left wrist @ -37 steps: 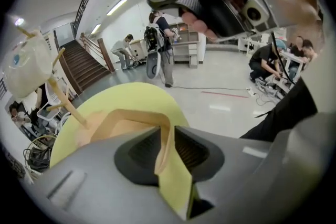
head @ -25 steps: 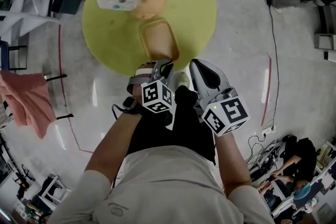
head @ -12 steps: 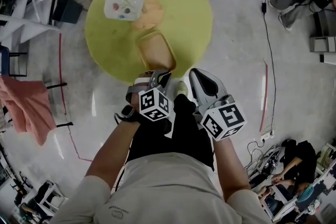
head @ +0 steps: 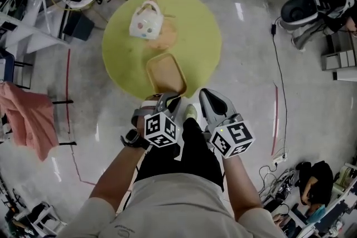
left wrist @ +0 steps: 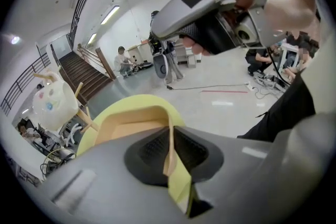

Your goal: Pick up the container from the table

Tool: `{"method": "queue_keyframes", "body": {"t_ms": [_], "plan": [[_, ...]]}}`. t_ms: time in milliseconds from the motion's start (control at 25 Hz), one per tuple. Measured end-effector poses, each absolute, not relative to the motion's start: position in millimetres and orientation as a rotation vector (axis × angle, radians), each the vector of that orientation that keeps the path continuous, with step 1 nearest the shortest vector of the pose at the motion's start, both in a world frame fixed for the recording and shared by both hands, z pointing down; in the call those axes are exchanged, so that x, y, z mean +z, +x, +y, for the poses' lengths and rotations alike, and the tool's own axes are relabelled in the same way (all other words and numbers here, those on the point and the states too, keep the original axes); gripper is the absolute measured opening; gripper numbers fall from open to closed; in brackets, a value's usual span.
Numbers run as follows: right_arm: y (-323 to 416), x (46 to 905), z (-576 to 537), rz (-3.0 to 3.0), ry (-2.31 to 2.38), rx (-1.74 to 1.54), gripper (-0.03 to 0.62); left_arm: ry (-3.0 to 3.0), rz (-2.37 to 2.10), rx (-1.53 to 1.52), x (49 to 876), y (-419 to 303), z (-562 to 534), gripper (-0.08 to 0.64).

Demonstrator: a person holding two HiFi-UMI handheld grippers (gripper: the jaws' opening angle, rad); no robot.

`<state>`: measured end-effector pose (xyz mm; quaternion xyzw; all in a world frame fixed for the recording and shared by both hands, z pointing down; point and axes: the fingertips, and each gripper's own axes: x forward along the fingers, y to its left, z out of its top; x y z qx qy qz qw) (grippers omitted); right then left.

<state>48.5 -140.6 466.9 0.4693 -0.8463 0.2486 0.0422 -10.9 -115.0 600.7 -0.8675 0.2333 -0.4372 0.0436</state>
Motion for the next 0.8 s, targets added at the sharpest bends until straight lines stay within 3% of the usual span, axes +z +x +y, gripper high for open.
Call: {"method": "queue_keyframes", "body": {"t_ms": [560, 800], "plan": [[-11, 404, -170, -2.571, 1.465, 0.647, 0.011, -2.677, 0.708, -1.214, 499, -69, -136, 0.029], [34, 373, -119, -2.604, 1.508, 0.572, 0.01, -2.642, 0.669, -1.184, 458, -27, -80, 0.029]]}}
